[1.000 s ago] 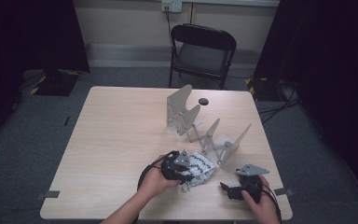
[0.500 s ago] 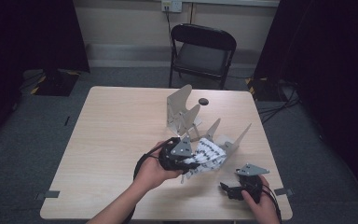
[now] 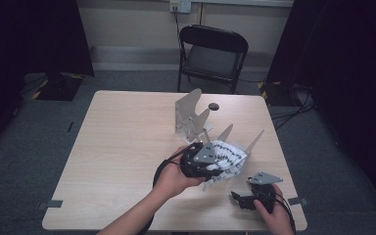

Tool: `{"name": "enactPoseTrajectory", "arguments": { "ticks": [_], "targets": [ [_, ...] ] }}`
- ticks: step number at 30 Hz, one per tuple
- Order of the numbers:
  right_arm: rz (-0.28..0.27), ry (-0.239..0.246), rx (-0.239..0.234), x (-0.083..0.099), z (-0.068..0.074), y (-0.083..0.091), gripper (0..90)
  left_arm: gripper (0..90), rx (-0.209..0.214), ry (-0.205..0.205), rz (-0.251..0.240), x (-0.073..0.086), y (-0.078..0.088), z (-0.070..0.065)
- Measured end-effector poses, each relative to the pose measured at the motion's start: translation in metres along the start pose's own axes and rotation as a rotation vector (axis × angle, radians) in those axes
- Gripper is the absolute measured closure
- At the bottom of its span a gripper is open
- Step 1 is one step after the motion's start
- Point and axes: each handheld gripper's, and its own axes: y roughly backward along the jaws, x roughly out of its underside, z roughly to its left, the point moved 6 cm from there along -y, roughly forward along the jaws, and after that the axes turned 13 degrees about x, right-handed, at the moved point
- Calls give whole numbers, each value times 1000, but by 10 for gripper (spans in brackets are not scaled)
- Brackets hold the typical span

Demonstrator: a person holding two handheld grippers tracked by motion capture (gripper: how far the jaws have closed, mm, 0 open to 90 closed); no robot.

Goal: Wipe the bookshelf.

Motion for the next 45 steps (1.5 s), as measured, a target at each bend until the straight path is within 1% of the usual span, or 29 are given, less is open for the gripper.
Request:
{"name": "enactPoseTrajectory", "arguments": {
  "ticks": [2,5,10,11,15,16,17,18,23,25,26,27,30,33,38,39,41,44,45],
  "targets": [
    [1,-1,-1,0,0,0,114,703,6,16,9,8,-6,1],
    [1,-1,0,0,0,0,114,704,14,39,9,17,-12,2],
    [1,-1,0,0,0,0,114,704,31,51,28,27,-23,2],
    [1,-1,0,0,0,0,114,704,33,54,23,28,-25,1],
    [0,0,0,0,0,0,114,703,52,52,53,34,-34,-2],
    [1,-1,0,0,0,0,114,703,55,49,54,36,-36,-2],
    [1,-1,0,0,0,0,114,703,60,45,66,38,-38,-3],
    [1,-1,0,0,0,0,114,703,61,57,59,39,-40,-4],
    [1,-1,0,0,0,0,114,703,72,71,74,50,-47,-5],
    [1,-1,0,0,0,0,114,703,76,75,90,56,-49,-5],
    [1,-1,0,0,0,0,114,703,77,82,91,58,-50,-5],
    [1,-1,0,0,0,0,114,703,77,87,101,62,-50,-5],
    [1,-1,0,0,0,0,114,702,80,107,91,69,-53,-5],
    [0,-1,0,0,0,0,114,699,86,116,102,76,-55,-6],
    [0,-1,0,0,0,0,114,690,87,133,86,80,-55,-7],
    [1,-1,0,0,0,0,114,687,89,130,98,80,-54,-7],
    [0,-1,0,0,0,0,114,682,91,127,108,82,-53,-7],
    [1,-1,0,0,0,0,114,647,83,147,95,84,-51,-8],
    [0,-1,0,0,0,0,114,596,82,160,94,84,-50,-7]
  ]
}}
